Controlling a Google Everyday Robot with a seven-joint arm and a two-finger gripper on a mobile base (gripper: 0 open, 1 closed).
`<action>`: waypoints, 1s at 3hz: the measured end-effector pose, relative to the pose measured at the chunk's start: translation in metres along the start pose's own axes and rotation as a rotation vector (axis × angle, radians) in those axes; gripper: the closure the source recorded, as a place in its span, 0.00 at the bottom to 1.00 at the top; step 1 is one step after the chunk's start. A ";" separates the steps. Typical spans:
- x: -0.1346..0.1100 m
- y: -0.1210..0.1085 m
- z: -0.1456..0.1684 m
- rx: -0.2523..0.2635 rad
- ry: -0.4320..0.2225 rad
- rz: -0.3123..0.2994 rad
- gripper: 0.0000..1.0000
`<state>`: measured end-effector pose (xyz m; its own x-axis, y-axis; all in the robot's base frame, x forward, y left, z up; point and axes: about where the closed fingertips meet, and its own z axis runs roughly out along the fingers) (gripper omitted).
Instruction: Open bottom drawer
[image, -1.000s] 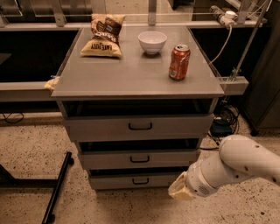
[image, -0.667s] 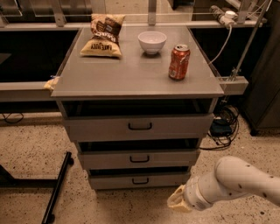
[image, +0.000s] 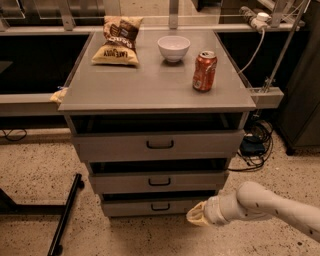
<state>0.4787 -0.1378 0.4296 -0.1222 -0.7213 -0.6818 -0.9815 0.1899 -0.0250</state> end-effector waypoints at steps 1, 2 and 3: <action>0.021 -0.012 0.028 0.006 -0.041 0.024 1.00; 0.048 -0.009 0.043 0.001 -0.004 0.005 1.00; 0.094 -0.017 0.065 0.020 0.022 -0.060 1.00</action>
Offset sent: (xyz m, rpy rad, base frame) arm 0.0045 -0.0269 -0.0999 -0.0582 -0.0198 0.0261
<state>0.4931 -0.1656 0.3184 -0.0662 -0.7460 -0.6626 -0.9840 0.1587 -0.0804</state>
